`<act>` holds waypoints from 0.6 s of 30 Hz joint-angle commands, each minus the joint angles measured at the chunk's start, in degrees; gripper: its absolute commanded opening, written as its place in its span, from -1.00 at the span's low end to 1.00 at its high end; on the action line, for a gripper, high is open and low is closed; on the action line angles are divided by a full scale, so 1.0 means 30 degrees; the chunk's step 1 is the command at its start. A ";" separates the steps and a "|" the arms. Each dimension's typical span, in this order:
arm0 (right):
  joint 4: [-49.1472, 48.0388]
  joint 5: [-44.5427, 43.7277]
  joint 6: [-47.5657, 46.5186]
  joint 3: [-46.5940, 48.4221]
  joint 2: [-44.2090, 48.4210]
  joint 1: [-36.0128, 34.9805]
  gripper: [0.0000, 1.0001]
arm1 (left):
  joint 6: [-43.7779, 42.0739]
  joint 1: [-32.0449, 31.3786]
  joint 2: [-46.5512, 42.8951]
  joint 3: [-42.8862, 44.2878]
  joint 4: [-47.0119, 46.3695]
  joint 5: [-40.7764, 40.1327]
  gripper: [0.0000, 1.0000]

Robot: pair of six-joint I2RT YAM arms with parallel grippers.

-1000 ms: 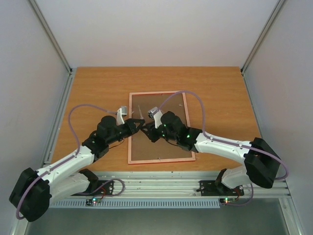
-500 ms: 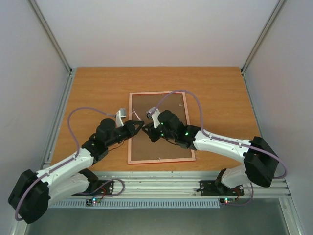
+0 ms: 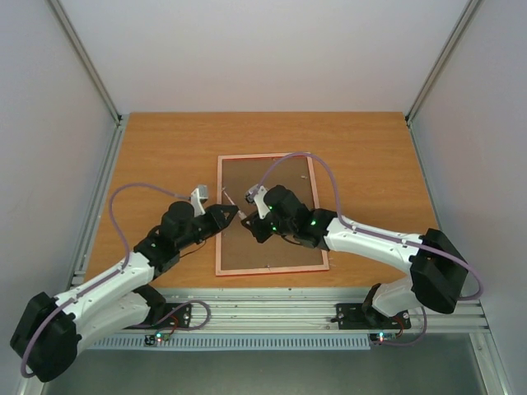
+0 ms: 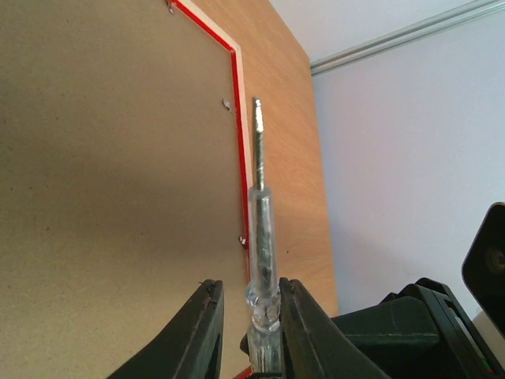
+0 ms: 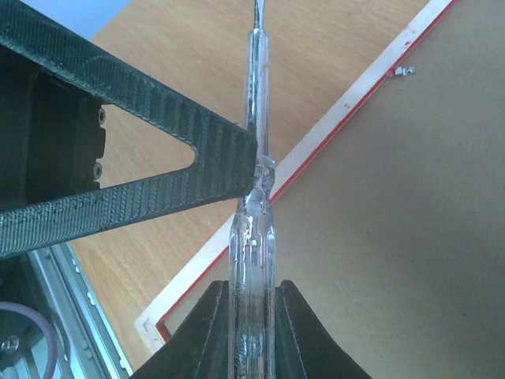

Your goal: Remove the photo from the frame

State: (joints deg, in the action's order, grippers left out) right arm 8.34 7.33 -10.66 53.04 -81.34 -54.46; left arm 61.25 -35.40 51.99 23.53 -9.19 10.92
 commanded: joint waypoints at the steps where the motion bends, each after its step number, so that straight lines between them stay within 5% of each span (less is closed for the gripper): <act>1: 0.0187 0.0844 -0.0416 0.0681 -0.0418 -0.0129 -0.97 | 0.0402 -0.0036 0.0663 0.0545 -0.0269 -0.0183 -0.59; 11: -0.0237 0.1002 -0.0229 0.0778 -0.0924 -0.0187 -0.95 | 0.1804 -0.0037 0.2016 0.0551 -0.0483 0.0116 -0.57; 16: -0.0538 0.1020 -0.0072 0.0680 -0.1069 -0.0188 -0.87 | 0.2561 -0.0038 0.2029 0.0224 -0.0849 0.0136 -0.98; 18: -0.0777 0.0960 0.0053 0.0515 -0.1103 -0.0188 -0.78 | 0.3020 -0.0053 0.1875 0.0067 -0.1017 0.0135 -0.99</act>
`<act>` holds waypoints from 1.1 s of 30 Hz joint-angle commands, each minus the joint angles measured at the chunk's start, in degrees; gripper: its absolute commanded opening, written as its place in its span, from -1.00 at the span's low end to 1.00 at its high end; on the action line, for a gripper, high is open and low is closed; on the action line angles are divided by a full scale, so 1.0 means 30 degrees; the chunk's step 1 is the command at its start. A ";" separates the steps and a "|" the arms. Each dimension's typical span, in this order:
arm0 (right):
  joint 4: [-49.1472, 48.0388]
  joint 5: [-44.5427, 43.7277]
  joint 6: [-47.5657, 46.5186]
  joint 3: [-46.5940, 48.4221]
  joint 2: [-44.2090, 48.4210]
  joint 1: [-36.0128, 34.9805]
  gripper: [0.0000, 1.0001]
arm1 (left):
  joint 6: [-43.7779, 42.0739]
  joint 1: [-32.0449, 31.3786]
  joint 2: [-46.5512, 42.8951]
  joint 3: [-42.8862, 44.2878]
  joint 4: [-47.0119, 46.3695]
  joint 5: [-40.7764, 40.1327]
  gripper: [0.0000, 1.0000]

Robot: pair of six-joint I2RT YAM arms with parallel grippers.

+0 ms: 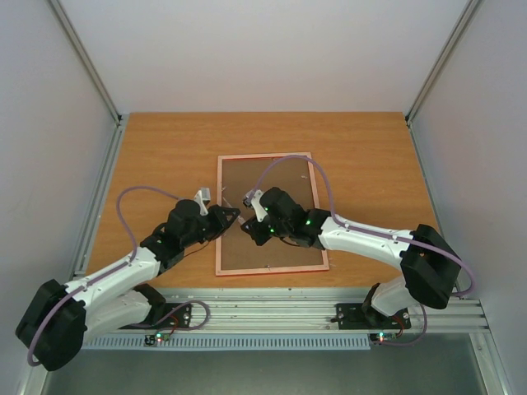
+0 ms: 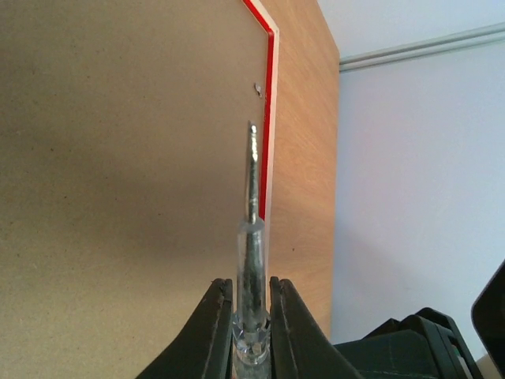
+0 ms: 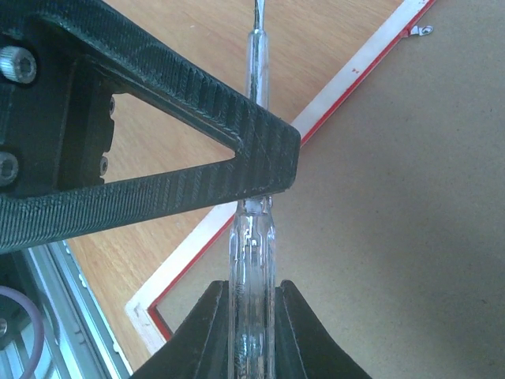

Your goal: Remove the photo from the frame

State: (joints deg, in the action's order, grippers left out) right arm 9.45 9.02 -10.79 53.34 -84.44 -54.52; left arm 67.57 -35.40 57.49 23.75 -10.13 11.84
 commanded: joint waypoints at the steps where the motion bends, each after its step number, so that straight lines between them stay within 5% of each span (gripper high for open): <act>1: -0.1319 0.0354 0.0170 0.0277 -0.0040 -0.0166 -0.72 | 0.1170 -0.0050 -0.0073 -0.0134 -0.0825 -0.0188 -0.99; 12: -0.2031 0.0209 0.0262 -0.0331 -0.0104 -0.0158 -0.56 | 0.2509 -0.0037 -0.1411 -0.0592 -0.0770 -0.0659 -0.99; 18: -0.1734 0.0118 -0.0081 -0.0183 -0.0093 -0.0147 -0.84 | 0.2943 -0.0025 -0.1464 -0.0842 -0.0987 -0.0634 -0.98; 25: 0.1381 -0.0258 -0.1335 0.0822 -0.0290 -0.0166 -0.97 | 0.1286 -0.0011 -0.2771 -0.0350 0.2650 -0.2092 -0.41; 33: 0.5511 -0.0860 -0.2632 0.2256 -0.1010 -0.0165 -0.97 | -0.3719 0.1510 -0.4099 0.1193 0.9254 -0.3118 -0.14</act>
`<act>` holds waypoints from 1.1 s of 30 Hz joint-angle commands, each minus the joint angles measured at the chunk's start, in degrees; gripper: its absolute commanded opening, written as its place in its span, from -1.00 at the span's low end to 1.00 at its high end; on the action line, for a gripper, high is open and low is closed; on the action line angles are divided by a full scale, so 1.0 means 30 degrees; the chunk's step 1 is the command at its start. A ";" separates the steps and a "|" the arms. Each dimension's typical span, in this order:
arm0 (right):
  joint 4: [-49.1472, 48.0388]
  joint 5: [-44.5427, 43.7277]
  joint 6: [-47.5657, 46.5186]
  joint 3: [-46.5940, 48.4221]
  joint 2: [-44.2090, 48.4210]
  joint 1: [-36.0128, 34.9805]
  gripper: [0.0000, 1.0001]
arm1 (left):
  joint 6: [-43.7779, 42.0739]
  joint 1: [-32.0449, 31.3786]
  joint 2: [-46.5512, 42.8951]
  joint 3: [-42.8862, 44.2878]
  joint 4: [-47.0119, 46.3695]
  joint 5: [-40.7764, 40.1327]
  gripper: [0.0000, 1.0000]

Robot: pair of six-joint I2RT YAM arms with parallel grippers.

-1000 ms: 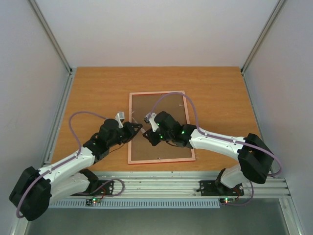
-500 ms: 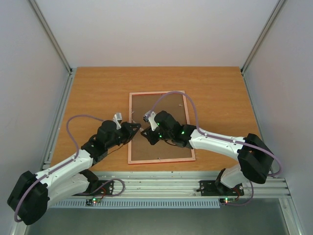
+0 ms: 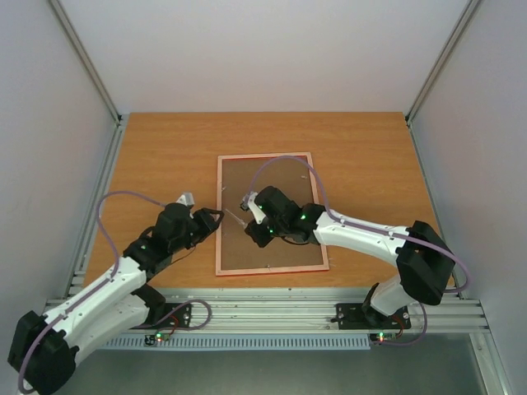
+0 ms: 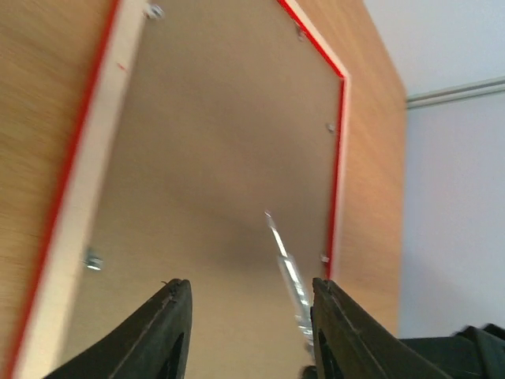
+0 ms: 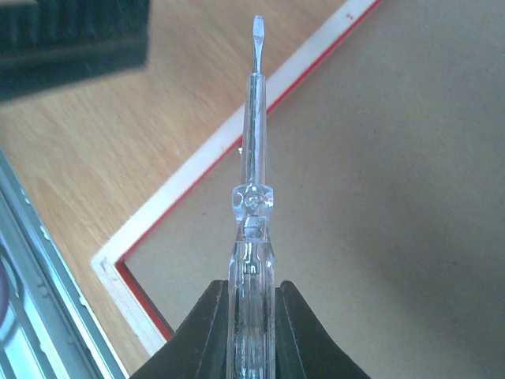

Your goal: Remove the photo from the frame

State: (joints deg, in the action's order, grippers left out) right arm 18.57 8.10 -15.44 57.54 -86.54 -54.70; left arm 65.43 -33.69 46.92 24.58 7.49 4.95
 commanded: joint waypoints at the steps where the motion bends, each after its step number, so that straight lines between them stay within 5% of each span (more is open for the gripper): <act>1: 0.2708 -0.0460 -0.1231 0.0947 -0.0377 -0.0093 -0.98 | -0.3653 0.1331 -0.0583 0.0999 0.3894 -0.0661 -0.12; 7: 0.4072 0.0271 -0.1429 0.1985 -0.1711 -0.0108 -0.98 | -0.5635 0.3133 0.0312 0.0842 0.5300 0.0808 0.00; 19: 0.5387 0.2140 -0.1202 0.4307 -0.4900 -0.0334 -0.98 | -0.7083 0.3467 0.5134 0.0452 0.3062 0.2982 0.06; 33: 0.6523 0.3127 -0.1035 0.5016 -0.6318 -0.0632 -0.98 | -0.7219 0.3456 0.7702 -0.0158 0.1300 0.4054 -0.33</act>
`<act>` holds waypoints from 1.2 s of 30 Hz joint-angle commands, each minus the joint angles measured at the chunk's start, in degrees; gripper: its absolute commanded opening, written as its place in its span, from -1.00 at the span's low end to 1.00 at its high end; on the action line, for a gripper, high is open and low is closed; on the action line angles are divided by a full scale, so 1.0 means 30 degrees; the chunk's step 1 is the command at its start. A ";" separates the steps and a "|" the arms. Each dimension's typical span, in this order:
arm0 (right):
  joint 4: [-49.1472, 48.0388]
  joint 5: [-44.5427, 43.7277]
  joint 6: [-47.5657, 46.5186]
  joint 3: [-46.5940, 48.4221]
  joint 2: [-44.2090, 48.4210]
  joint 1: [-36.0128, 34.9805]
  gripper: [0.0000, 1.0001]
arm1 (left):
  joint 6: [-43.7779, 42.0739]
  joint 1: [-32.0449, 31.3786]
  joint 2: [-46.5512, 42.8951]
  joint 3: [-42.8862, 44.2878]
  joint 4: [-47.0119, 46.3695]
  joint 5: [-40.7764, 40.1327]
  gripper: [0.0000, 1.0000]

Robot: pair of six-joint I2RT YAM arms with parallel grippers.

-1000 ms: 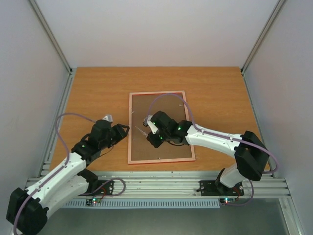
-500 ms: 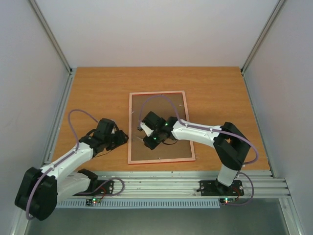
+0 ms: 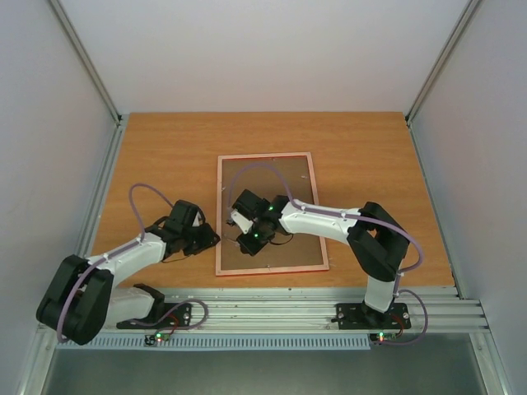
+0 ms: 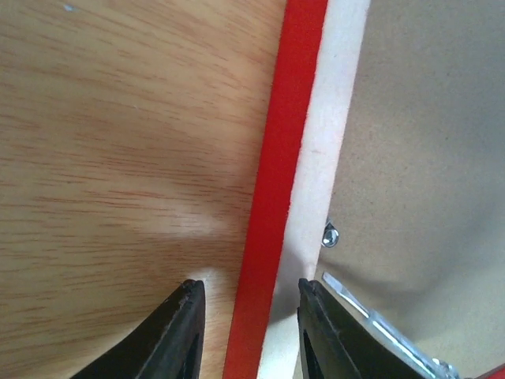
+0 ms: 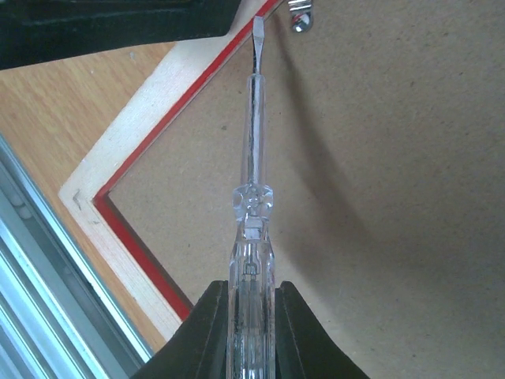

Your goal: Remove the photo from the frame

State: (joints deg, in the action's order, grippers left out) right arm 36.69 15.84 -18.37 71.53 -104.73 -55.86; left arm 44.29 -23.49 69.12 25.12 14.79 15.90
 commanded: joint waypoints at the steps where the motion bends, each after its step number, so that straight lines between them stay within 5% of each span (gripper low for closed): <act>1: 0.0485 0.0599 -0.0044 0.0338 -0.0299 -0.0274 -0.98 | -0.0174 0.0047 0.0328 -0.0369 -0.1155 0.0411 -0.35; 36: -0.0682 -0.2396 0.3021 0.0485 -0.0740 0.0696 -0.98 | 0.0643 0.0065 0.0143 -0.2886 -0.2025 0.1153 -0.78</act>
State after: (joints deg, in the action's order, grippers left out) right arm 36.56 14.41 -12.97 72.60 -106.91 -55.88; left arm 45.47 -23.07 69.04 19.68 2.96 19.33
